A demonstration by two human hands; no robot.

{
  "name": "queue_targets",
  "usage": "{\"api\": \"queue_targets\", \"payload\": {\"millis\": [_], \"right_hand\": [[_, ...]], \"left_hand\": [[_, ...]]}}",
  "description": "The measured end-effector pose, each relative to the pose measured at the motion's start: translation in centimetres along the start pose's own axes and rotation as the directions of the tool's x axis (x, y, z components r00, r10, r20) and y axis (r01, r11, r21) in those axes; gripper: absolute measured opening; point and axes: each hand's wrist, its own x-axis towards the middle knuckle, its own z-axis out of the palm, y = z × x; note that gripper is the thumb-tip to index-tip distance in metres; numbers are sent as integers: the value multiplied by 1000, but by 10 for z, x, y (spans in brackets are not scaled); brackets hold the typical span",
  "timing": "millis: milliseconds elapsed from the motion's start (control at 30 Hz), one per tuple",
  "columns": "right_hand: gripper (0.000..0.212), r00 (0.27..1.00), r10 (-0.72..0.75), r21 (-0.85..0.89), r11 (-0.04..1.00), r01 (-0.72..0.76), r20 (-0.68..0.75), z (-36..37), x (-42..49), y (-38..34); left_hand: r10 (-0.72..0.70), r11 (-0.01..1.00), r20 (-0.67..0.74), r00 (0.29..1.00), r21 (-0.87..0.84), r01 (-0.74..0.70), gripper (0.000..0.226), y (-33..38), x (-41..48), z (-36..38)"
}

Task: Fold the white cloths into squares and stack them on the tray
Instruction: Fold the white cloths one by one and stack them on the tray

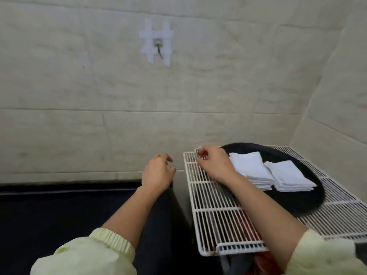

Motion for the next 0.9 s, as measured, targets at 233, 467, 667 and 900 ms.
{"api": "queue_targets", "payload": {"millis": [233, 467, 667, 900], "right_hand": [[21, 957, -77, -58, 994, 97, 280, 149, -66, -136], [25, 850, -235, -75, 950, 304, 472, 275, -131, -279], [29, 718, -389, -21, 872, 489, 577, 362, -175, -388], [34, 549, -531, 62, 753, 655, 646, 455, -208, -522]], "left_hand": [[-178, 981, -1, 984, 75, 178, 27, -174, -100, -97], [-373, 904, -20, 928, 216, 368, 31, -328, -205, -206], [-520, 817, -119, 846, 220, 533, 31, -417, -268, -283], [-645, 692, -250, 722, 210, 690, 31, -524, -324, -369]]}}
